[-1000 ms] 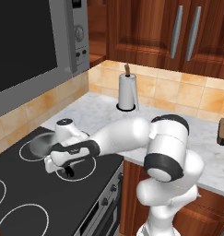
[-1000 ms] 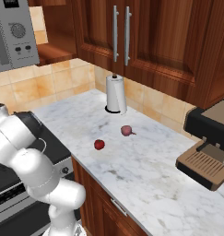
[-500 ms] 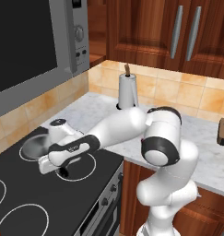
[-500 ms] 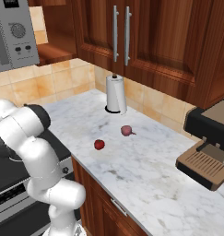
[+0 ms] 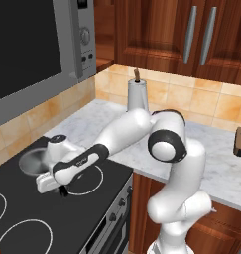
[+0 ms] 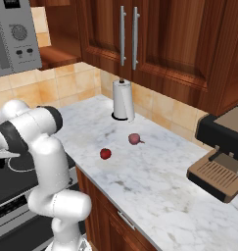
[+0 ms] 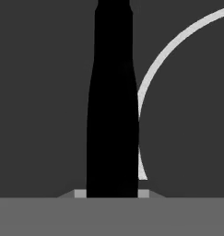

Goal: Place the pan on the rear right burner on the stove. Then place the tomato and the onion in the pan and turn on the rear right burner.

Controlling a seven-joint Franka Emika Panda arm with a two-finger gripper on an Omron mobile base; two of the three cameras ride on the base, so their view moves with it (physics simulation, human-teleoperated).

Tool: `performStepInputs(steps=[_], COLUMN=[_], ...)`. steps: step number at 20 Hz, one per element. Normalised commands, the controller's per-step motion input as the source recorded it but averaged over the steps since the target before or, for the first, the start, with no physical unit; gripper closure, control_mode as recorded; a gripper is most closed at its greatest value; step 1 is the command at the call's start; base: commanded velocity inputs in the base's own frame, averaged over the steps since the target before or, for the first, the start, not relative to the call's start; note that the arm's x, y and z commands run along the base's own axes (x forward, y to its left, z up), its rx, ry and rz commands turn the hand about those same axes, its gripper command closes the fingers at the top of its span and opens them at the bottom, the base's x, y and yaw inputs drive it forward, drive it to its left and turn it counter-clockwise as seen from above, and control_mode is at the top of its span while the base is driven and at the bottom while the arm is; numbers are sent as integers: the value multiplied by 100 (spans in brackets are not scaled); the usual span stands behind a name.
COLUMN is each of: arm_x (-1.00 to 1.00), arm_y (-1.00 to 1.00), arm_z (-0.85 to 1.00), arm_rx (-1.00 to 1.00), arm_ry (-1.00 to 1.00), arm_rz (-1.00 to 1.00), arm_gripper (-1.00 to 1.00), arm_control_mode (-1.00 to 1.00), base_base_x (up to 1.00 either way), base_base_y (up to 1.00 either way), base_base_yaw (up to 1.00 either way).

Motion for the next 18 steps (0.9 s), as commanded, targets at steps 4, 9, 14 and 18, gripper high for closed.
performStepInputs(steps=[4,9,14,18], arm_x=[6,2,-3,-22], arm_y=[25,24,4,0], arm_z=[-19,-10,2,17], arm_rx=[0,0,0,0], arm_ry=[0,0,3,0], arm_rz=[1,0,0,1], arm_gripper=[100,100,-100,-100], arm_control_mode=[-100,-100,-100,-100], base_base_x=[0,0,0,0], base_base_y=[0,0,0,0], base_base_yaw=[0,0,0,0])
